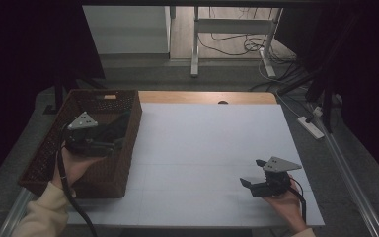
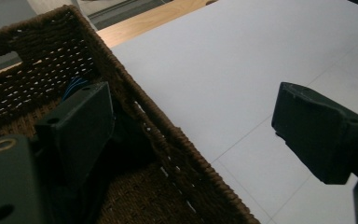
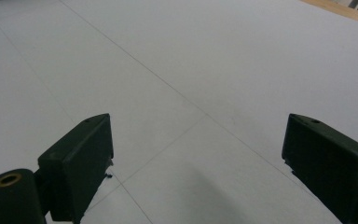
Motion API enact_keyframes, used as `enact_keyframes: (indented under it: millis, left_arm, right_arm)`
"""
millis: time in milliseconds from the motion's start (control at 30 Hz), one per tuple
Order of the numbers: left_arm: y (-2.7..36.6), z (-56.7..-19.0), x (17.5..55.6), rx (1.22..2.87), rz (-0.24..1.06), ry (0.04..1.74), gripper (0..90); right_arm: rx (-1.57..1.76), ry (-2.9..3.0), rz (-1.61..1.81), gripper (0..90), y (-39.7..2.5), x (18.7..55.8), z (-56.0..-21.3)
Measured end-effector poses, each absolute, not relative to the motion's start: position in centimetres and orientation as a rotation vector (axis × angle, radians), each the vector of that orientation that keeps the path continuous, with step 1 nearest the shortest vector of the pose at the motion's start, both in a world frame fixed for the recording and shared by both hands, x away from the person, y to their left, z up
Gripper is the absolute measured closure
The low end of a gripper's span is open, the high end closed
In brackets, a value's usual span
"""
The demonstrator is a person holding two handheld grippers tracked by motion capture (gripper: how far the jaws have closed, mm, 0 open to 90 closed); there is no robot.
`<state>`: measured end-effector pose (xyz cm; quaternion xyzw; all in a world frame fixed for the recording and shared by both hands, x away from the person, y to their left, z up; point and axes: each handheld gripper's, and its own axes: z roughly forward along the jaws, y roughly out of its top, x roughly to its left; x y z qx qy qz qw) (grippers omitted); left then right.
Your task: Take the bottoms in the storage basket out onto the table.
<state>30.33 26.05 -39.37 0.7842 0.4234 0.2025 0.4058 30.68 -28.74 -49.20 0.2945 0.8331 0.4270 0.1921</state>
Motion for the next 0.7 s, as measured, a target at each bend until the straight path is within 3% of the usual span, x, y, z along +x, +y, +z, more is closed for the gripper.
enact_keyframes:
  millis: [700]
  left_arm:
    - [27.7,-38.9,33.0,2.0,0.541,1.14,12.9]
  right_arm:
    - [0.833,2.347,1.187,8.9,-28.7,30.8,-49.4]
